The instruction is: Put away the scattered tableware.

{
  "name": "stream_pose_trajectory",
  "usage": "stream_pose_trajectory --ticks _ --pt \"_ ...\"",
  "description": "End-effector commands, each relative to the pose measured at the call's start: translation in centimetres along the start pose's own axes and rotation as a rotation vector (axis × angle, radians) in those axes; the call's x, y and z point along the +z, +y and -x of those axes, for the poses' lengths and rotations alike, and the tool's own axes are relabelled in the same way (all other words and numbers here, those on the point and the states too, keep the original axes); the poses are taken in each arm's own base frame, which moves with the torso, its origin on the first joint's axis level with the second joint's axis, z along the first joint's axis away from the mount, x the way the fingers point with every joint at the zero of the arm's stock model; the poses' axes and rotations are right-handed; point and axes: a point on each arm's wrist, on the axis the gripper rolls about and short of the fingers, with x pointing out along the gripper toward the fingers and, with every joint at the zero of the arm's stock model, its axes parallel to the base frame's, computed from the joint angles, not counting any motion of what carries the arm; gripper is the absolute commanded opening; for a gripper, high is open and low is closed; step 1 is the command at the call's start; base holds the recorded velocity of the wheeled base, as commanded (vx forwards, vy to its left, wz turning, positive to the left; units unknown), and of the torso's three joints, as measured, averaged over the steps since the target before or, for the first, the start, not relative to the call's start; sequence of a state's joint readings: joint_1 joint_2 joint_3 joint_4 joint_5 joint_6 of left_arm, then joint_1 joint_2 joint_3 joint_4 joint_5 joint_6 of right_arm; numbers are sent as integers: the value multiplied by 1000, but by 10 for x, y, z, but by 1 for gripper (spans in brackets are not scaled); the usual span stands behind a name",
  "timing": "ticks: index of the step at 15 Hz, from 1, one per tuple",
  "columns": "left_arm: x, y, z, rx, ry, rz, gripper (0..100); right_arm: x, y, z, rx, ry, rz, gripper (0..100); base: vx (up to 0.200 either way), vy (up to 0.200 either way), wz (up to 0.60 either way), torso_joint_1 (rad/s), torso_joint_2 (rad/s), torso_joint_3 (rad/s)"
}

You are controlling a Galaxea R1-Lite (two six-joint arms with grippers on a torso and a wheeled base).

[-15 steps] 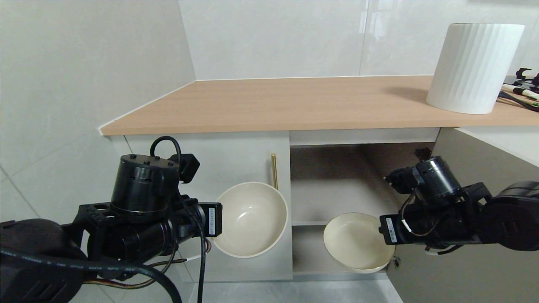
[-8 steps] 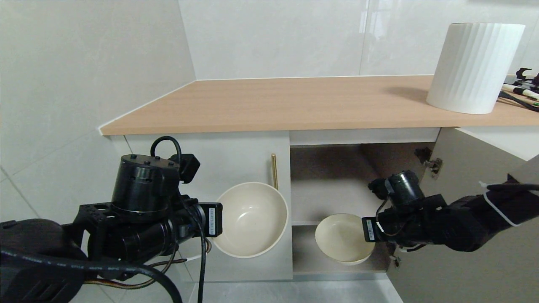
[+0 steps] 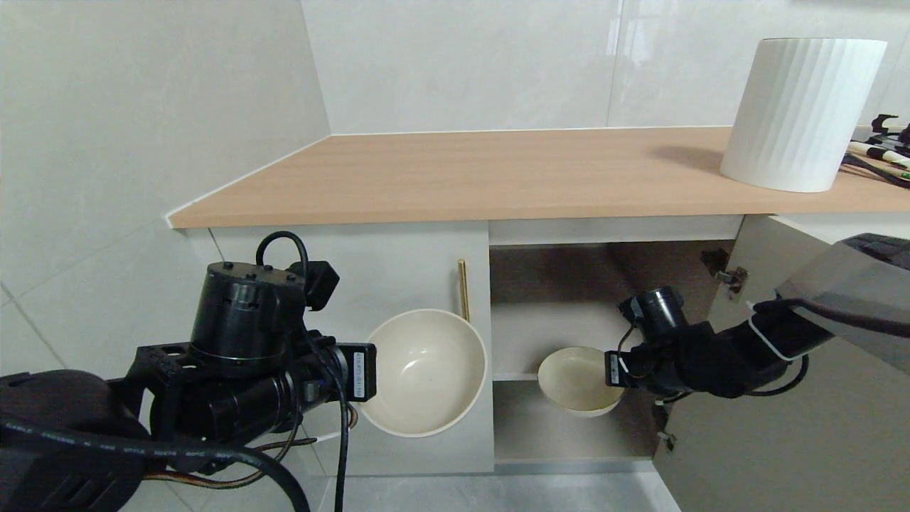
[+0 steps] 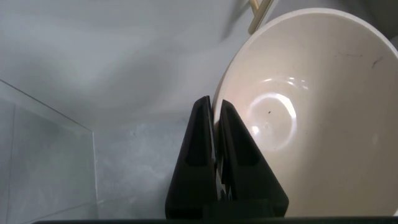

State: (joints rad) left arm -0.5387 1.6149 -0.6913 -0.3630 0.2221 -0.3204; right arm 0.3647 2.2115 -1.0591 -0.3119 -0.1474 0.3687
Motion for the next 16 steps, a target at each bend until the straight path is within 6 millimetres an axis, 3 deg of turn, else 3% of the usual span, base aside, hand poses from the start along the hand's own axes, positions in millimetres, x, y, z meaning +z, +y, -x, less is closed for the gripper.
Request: stream_pose_trajectory --ticks 1,7,13,16 --pt "-1 0 -1 2 3 -1 0 -2 -6 -21 -34 9 -20 0 0 0 0 0 0 0" --pt "-2 0 -3 4 9 0 0 1 -11 -44 -77 -11 -66 0 0 0 0 0 0 0" --pt "-1 0 -4 4 9 0 0 28 -5 -52 -63 -66 -72 0 0 0 0 0 0 0" --pt "1 0 -2 -1 -14 4 0 42 -10 -66 -93 -55 -86 0 0 0 0 0 0 0"
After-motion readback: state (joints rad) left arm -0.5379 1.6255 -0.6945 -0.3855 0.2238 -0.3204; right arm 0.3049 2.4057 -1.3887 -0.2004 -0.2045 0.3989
